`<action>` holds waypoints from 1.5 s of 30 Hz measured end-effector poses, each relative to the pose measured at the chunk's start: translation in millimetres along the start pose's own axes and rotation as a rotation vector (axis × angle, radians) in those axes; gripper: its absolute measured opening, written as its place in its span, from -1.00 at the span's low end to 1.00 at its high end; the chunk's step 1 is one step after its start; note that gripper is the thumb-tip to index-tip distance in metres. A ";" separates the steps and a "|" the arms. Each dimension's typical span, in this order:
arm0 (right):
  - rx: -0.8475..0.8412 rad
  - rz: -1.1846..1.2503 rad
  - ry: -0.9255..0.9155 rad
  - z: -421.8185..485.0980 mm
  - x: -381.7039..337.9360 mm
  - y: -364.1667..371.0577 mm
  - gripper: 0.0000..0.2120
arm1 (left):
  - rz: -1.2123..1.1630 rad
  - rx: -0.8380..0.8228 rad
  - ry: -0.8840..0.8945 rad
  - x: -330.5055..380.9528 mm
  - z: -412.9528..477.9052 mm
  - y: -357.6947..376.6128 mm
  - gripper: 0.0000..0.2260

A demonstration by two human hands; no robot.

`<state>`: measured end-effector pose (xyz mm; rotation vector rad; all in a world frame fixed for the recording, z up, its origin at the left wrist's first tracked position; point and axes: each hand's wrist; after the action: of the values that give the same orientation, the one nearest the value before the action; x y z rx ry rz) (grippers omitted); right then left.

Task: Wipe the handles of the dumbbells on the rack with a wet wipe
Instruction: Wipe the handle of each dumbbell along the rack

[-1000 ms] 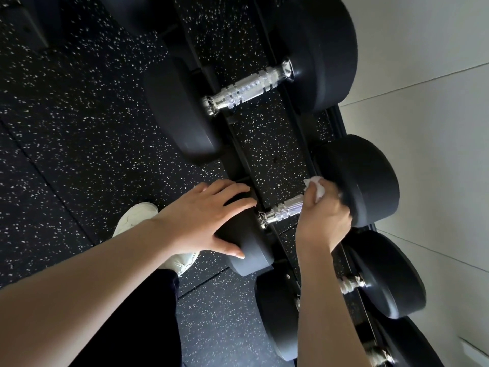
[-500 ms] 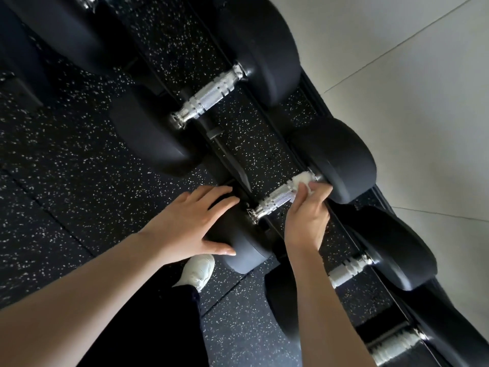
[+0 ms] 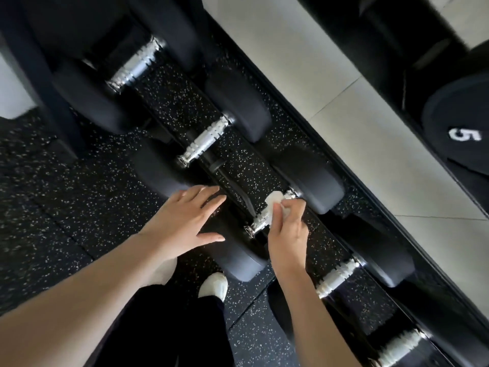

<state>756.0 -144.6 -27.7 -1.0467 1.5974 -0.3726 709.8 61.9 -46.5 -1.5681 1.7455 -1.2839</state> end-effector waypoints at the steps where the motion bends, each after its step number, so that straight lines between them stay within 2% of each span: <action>1: -0.004 -0.008 -0.008 4.3 -6.8 0.3 -0.90 | 0.014 0.004 -0.011 -6.1 0.4 -5.7 -0.29; 7: -0.079 0.008 0.019 29.1 -50.7 15.9 -0.87 | 0.036 -0.013 -0.072 -49.5 0.8 -21.9 -0.30; 13: -0.050 -0.020 0.055 72.2 -93.4 57.9 -0.86 | 0.010 -0.061 -0.047 -107.4 -4.1 -19.6 -0.30; 19: 0.113 -0.028 0.132 130.1 -118.1 89.0 -0.84 | 0.022 -0.074 0.048 -157.3 1.9 -18.4 -0.30; 23: 0.335 -0.080 0.147 155.6 -116.2 106.7 -0.86 | -0.007 -0.057 0.088 -177.6 10.8 -14.6 -0.25; 28: 0.591 0.112 0.287 163.4 -118.9 126.7 -0.86 | -0.067 -0.037 0.107 -178.9 11.0 -6.0 -0.27; 31: 0.669 0.245 0.295 170.1 -118.8 132.0 -0.87 | -0.081 -0.017 0.094 -177.8 10.9 -4.4 -0.28; 35: 0.793 0.288 0.330 174.6 -121.9 134.6 -0.87 | -0.093 -0.017 0.102 -178.1 11.6 -3.4 -0.29; 39: 0.827 0.353 0.394 177.9 -126.6 134.2 -0.86 | -0.093 -0.010 0.105 -178.8 12.2 -1.1 -0.30; 45: 0.768 0.401 0.389 178.6 -129.0 127.7 -0.89 | -0.111 -0.022 0.103 -179.5 12.0 1.0 -0.30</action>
<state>859.5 78.0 -95.2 -0.0628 1.7290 -0.8601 762.7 226.7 -95.7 -1.6585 1.7614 -1.4265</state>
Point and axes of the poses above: each hand's wrist, its own z-axis towards the middle knuckle, its own y-axis out of the palm, x = y × z, and after that the axes turned 15 degrees about -x, right-handed
